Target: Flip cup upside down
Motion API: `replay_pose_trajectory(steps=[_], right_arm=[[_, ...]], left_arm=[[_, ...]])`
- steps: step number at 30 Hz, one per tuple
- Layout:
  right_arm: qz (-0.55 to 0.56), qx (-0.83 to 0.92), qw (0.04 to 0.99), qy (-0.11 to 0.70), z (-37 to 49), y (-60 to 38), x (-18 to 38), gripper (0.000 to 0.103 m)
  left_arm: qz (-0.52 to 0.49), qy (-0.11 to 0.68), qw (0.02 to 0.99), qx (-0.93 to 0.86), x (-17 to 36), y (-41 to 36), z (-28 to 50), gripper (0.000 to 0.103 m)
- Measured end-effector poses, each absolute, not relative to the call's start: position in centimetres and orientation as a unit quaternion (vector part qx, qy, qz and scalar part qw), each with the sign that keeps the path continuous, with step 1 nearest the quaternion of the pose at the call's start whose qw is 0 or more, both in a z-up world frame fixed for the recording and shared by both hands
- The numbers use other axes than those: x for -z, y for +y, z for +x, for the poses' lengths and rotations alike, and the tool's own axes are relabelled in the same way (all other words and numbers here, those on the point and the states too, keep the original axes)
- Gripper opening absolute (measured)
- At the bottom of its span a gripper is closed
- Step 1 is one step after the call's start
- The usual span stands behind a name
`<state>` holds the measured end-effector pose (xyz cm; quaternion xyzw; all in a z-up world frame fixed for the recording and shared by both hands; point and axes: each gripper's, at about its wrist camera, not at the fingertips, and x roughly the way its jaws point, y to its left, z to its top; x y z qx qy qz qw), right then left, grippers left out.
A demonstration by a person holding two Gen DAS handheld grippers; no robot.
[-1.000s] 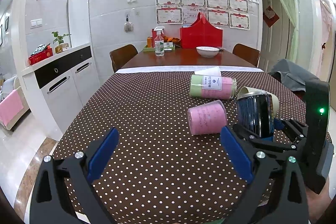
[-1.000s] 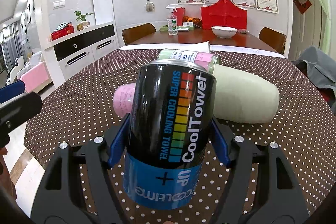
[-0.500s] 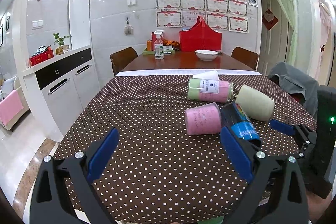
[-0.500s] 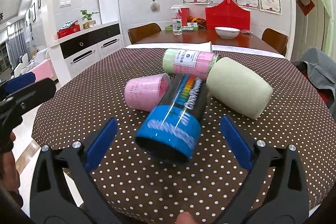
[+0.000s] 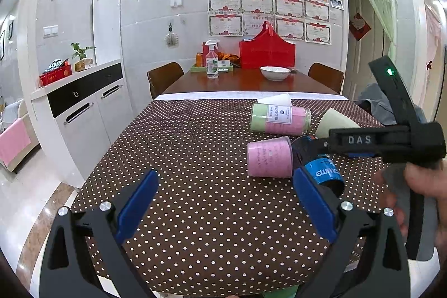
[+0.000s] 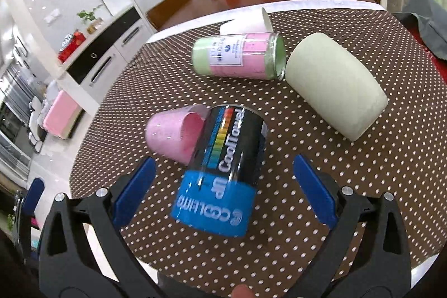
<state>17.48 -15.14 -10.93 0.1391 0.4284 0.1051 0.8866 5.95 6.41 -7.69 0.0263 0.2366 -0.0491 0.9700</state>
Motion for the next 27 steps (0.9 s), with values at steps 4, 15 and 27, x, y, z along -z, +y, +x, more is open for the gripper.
replay_pose_trajectory(steps=[4,15,27], right_arm=[[0.137,-0.099,0.888,0.427,17.0,-15.4,11.0,0.097],[0.152,-0.090,0.820,0.544,22.7,-15.4,14.6,0.088],[0.159,-0.139,0.865,0.455,19.1,-15.5,12.6,0.068]], left_arm=[[0.023,0.238,0.970,0.048,7.8,6.8,6.2,0.096],[0.028,0.239,0.969,0.056,7.9,6.2,6.1,0.096],[0.027,0.238,0.969,0.054,8.0,6.6,5.9,0.096]])
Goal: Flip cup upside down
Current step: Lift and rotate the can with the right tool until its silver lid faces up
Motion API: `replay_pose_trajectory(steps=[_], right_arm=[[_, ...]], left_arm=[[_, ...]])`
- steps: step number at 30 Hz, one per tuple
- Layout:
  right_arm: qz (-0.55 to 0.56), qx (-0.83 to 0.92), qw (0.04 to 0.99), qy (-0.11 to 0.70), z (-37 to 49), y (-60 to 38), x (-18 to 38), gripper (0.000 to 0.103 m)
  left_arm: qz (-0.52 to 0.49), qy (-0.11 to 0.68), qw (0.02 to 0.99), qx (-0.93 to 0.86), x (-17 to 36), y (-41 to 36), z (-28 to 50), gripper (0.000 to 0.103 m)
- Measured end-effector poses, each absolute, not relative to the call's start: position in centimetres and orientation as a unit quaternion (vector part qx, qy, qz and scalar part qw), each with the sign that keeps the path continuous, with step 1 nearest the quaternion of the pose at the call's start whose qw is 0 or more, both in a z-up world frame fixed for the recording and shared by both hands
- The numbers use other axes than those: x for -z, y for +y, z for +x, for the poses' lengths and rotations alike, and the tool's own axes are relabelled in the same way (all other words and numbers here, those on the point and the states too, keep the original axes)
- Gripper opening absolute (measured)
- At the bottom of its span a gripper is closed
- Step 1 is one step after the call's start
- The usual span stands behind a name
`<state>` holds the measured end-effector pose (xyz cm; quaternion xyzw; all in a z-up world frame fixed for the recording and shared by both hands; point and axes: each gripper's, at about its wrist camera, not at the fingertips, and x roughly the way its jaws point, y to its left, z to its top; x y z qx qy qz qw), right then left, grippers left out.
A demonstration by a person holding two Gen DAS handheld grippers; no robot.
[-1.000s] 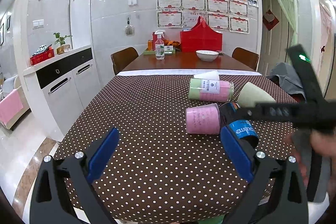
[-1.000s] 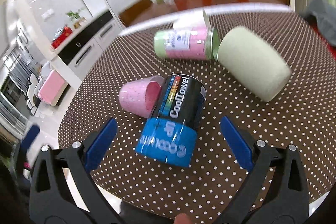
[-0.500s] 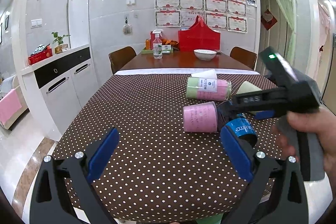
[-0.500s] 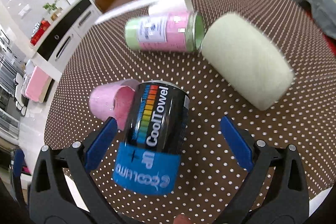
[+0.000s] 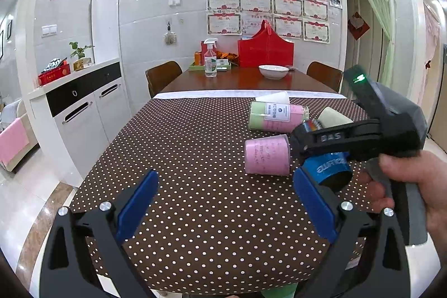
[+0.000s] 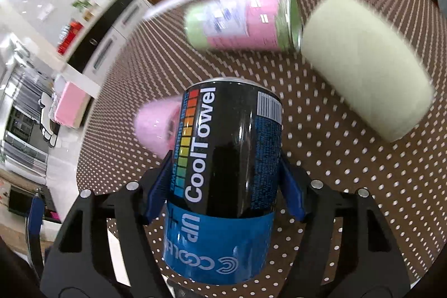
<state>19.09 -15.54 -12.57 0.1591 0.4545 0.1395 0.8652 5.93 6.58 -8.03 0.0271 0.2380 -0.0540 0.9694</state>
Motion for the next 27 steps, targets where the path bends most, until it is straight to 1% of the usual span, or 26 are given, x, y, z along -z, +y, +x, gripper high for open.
replay_pose_trajectory(steps=[2,5,9,11,16,27], right_arm=[[0.142,-0.140,0.892,0.405,17.7,-15.6,11.5,0.068],[0.092,-0.128,0.940,0.303,14.4,-15.0,10.3,0.068],[0.039,-0.099,0.968,0.226,12.3,-13.8,11.1,0.068],[0.018,-0.091,0.972,0.214,11.9,-13.2,11.9,0.068],[0.013,-0.092,0.969,0.229,12.7,-12.2,13.6,0.068],[-0.001,-0.099,0.972,0.214,10.4,-11.9,13.8,0.069]], left_arm=[[0.027,0.237,0.970,0.055,8.0,6.5,5.9,0.096],[0.029,0.236,0.970,0.056,7.9,6.3,5.8,0.096],[0.034,0.236,0.969,0.058,8.0,5.9,5.7,0.096],[0.036,0.237,0.969,0.060,8.0,5.7,5.7,0.096],[0.041,0.240,0.968,0.060,8.3,5.3,5.8,0.096],[0.039,0.241,0.968,0.061,8.5,5.4,5.9,0.096]])
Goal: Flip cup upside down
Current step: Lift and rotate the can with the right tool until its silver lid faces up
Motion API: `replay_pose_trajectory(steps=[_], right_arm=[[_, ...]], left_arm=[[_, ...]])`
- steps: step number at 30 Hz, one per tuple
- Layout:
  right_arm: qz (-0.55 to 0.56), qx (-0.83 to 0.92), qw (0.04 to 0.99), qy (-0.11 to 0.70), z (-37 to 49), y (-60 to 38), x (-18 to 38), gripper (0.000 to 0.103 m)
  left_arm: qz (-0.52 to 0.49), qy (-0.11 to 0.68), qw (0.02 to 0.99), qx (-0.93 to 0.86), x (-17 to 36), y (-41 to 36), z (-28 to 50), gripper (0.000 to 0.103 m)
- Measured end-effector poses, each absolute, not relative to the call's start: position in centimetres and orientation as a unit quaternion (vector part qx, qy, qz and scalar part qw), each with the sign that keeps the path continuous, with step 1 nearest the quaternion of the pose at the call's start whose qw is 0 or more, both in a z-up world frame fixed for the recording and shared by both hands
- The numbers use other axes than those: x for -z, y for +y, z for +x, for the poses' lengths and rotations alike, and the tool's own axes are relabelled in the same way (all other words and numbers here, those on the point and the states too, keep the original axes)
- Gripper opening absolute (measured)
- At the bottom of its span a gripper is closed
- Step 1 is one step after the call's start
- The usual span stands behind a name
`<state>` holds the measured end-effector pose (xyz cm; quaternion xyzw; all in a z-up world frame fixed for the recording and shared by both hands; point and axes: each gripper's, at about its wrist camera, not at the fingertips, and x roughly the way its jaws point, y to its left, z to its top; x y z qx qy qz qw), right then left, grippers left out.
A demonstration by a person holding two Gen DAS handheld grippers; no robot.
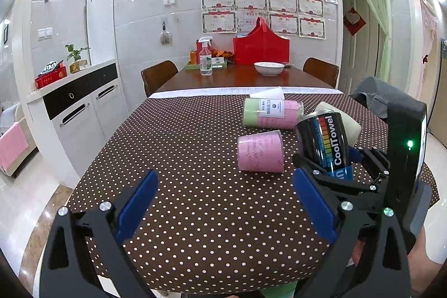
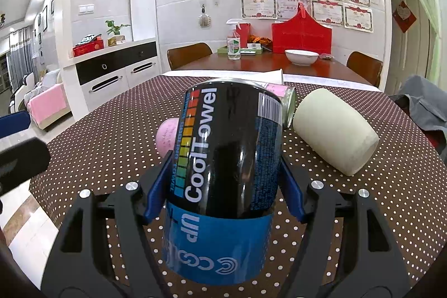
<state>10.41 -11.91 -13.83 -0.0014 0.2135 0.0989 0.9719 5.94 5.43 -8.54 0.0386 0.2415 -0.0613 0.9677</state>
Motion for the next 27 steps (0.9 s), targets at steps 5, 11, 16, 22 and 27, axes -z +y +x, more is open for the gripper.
replay_pose_trajectory(steps=[5,11,16,22,27], right_arm=[[0.000,-0.103,0.971,0.214,10.4,-11.6,13.7,0.069],[0.021,-0.110,0.968,0.226,11.0,-12.3,13.4,0.069],[0.006,-0.103,0.974,0.204,9.9,-12.2,13.5,0.069],[-0.020,-0.076,0.980,0.184,8.5,-11.5,14.4,0.069],[-0.038,-0.048,0.987,0.147,6.3,-11.0,15.6,0.069]], left_arm=[[0.039,0.240,0.968,0.061,8.5,5.3,5.8,0.096],[0.039,0.240,0.968,0.060,8.5,5.4,5.7,0.096],[0.039,0.240,0.968,0.061,8.5,5.4,5.7,0.096],[0.038,0.239,0.968,0.063,8.4,5.1,5.6,0.096],[0.041,0.243,0.967,0.065,8.6,5.0,5.5,0.096]])
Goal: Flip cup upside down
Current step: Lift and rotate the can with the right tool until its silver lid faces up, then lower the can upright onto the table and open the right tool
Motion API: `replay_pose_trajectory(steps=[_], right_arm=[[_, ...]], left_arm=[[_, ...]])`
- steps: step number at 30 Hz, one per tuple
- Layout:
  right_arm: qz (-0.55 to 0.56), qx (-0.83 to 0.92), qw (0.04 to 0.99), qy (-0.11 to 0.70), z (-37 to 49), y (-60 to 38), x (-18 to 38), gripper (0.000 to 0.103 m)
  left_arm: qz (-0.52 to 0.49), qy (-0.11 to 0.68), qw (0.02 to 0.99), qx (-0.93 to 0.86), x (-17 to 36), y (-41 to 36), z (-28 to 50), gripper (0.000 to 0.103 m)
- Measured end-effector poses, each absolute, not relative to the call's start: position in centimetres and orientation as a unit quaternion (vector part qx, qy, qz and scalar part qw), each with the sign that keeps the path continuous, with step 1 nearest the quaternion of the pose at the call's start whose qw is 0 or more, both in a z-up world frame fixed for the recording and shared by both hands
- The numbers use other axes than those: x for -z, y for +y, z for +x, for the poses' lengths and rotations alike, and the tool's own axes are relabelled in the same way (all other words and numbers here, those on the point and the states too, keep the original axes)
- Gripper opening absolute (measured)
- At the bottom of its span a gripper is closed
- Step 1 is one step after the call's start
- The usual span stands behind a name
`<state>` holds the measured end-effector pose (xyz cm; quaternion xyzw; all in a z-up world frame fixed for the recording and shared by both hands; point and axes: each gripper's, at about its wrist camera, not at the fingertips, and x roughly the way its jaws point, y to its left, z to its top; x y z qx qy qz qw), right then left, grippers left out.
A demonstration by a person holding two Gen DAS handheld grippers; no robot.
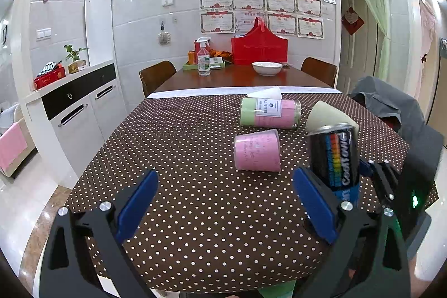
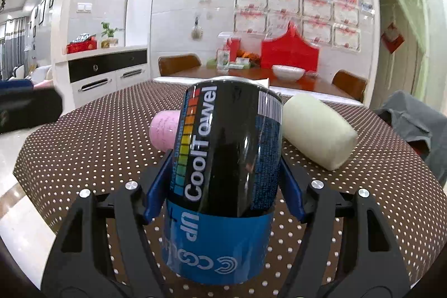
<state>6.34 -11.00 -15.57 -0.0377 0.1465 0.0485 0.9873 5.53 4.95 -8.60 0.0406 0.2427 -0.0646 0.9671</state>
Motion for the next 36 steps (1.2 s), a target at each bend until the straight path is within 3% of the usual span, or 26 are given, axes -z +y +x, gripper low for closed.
replay_pose_trajectory(steps=[5,11,18,36], right_arm=[[-0.042,-0.040,0.992,0.113,4.4,-11.1,16.2,0.069],[-0.040,-0.048,0.990,0.130,4.1,-11.7,16.4,0.069],[-0.042,-0.060,0.988,0.135,3.2,-12.1,16.3,0.097],[0.040,-0.093,0.970,0.223,1.1,-15.6,8.9,0.097]], left_arm=[[0.041,0.243,0.967,0.062,8.6,5.0,5.4,0.096],[0.042,0.243,0.967,0.064,8.5,4.9,5.3,0.096],[0.047,0.240,0.967,0.068,8.2,4.2,4.9,0.096],[0.032,0.201,0.977,0.070,6.0,3.5,1.5,0.096]])
